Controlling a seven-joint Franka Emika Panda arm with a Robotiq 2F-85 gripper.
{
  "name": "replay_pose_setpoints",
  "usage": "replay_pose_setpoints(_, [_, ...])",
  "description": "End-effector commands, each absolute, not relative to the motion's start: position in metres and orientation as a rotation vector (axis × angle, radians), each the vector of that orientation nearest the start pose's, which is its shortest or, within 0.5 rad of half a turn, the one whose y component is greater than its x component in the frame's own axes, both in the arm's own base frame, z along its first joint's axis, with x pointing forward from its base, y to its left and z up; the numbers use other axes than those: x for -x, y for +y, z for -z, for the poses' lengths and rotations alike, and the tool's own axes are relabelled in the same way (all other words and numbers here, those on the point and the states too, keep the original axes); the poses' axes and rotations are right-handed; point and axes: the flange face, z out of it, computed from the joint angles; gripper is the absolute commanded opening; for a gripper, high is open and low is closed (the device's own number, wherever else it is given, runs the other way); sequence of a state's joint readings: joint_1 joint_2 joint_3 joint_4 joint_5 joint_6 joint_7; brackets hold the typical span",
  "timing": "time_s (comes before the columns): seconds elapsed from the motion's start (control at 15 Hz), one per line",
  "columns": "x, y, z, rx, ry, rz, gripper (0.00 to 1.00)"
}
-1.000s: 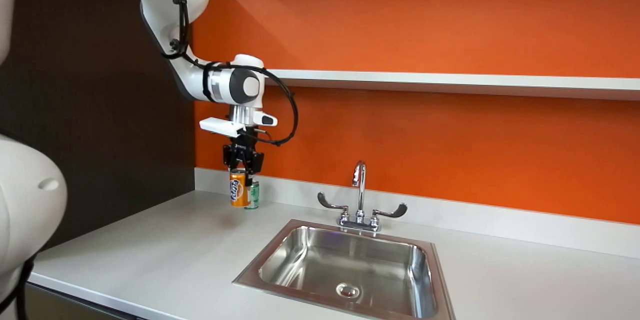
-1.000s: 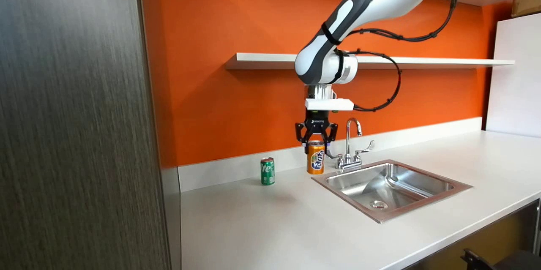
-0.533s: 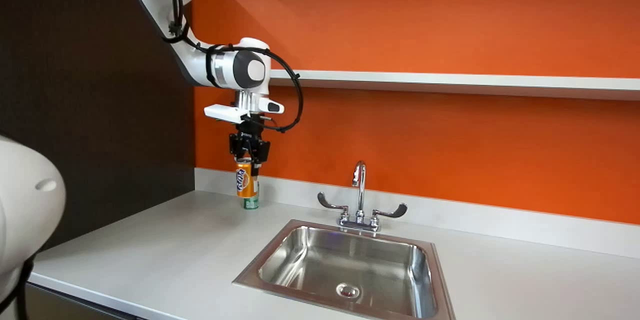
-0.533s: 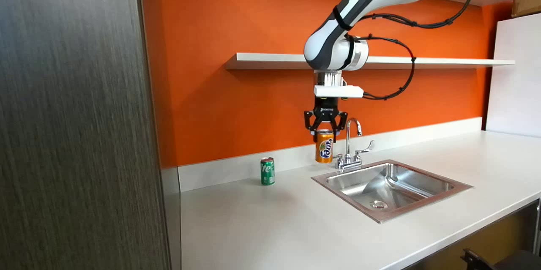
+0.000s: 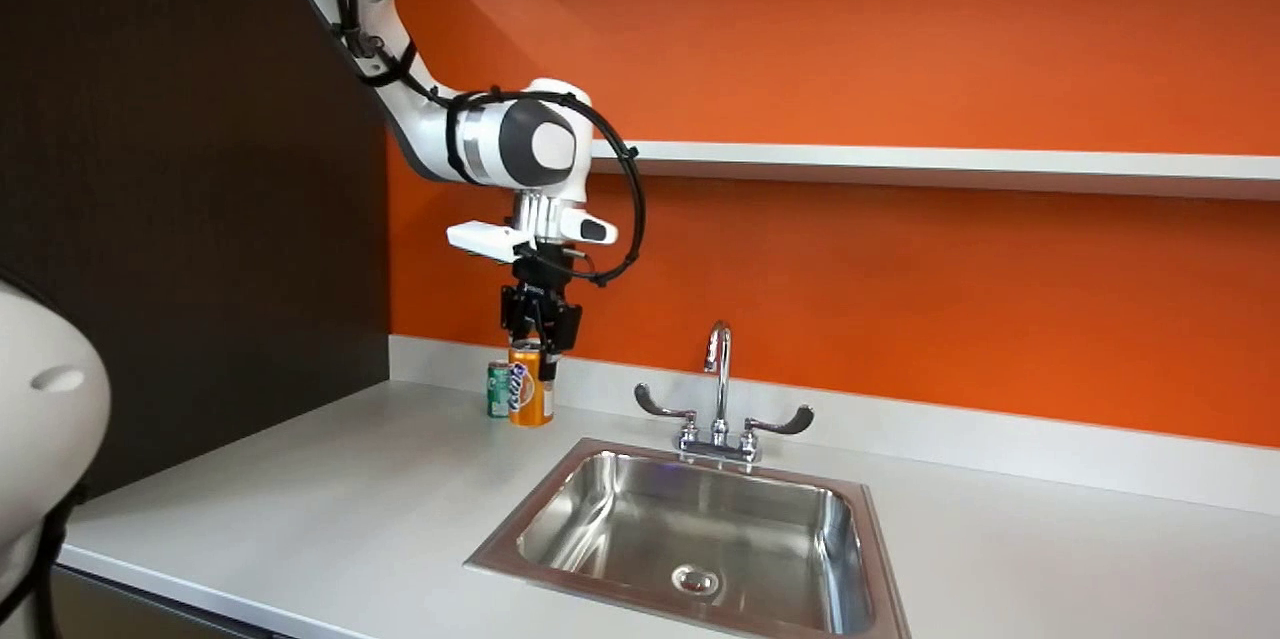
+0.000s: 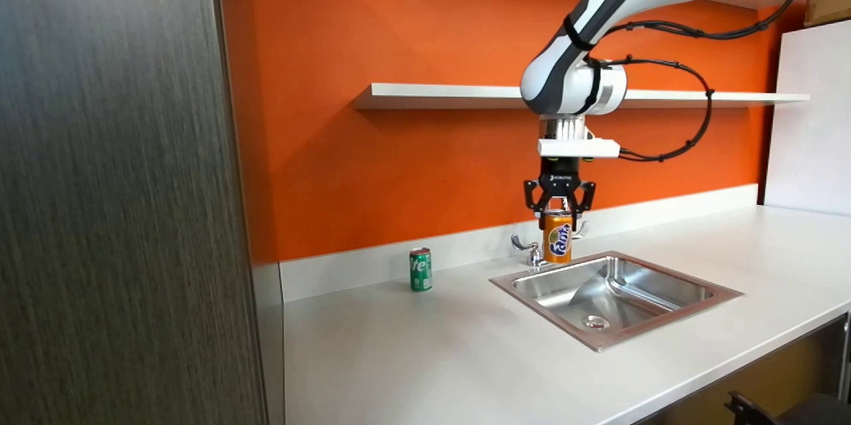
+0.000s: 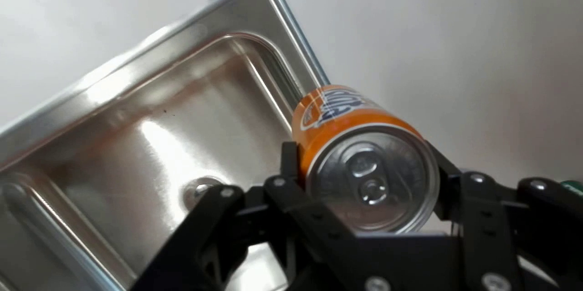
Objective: Put the can inside the sink
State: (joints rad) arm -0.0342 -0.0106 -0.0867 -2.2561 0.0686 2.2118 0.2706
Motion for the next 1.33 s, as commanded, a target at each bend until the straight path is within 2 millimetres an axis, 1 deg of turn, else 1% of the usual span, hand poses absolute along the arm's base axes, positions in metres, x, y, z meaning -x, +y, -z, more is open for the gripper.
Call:
replay_pose_setpoints(0.0, [-0.484, -0.086, -0.369, 2.967, 0.776, -0.063, 0.38])
replay_pose_setpoints(0.33, [-0.464, -0.118, -0.356, 2.925, 0.882, -0.085, 0.38])
replay_pose_setpoints(0.67, [-0.460, -0.141, -0.342, 2.919, 0.942, -0.048, 0.38])
replay_pose_setpoints(0.87, [-0.464, -0.149, -0.333, 2.920, 0.960, 0.011, 0.38])
replay_pose_setpoints(1.27, [-0.477, -0.152, -0.309, 2.928, 0.971, 0.103, 0.38])
